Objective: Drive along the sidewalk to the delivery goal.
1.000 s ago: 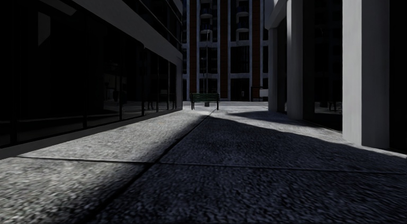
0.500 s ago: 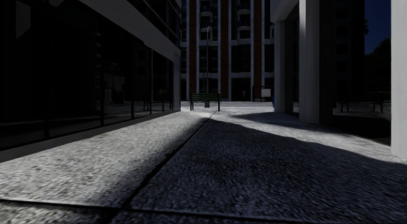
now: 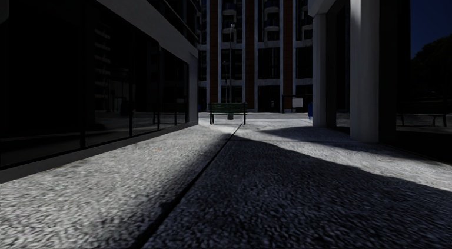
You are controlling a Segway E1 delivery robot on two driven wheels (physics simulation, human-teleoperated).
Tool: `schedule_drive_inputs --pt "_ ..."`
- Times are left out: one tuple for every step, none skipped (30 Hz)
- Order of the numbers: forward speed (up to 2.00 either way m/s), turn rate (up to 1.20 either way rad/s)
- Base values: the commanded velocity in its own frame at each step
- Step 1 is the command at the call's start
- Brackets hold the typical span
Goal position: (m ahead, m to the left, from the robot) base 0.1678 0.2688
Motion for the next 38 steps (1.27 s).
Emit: schedule_drive_inputs --pt "0.31 0.0" --pt "0.31 0.0" --pt "0.31 0.0" --pt "0.31 0.0" --pt "0.31 0.0" --pt "0.31 0.0" --pt "0.31 0.0" --pt "0.29 0.0" --pt "0.0 0.0" --pt "0.0 0.0" --pt "0.0 0.0" --pt "0.0 0.0" --pt "0.0 0.0" --pt "0.0 0.0" --pt "0.0 0.0" --pt "0.0 0.0" --pt "0.0 0.0" --pt "0.0 0.0" --pt "0.0 0.0" --pt "0.0 0.0" --pt "0.0 0.0" --pt "0.0 0.0" --pt "0.0 0.0" --pt "0.0 0.0" --pt "0.0 0.0" --pt "0.0 0.0" --pt "0.0 0.0" --pt "0.0 0.0" --pt "0.0 0.0" --pt "0.0 0.0" --pt "0.0 0.0" --pt "0.0 0.0" --pt "0.0 0.0" --pt "0.0 0.0" --pt "0.0 0.0" --pt "0.0 0.0" --pt "0.0 0.0" --pt "0.0 0.0"
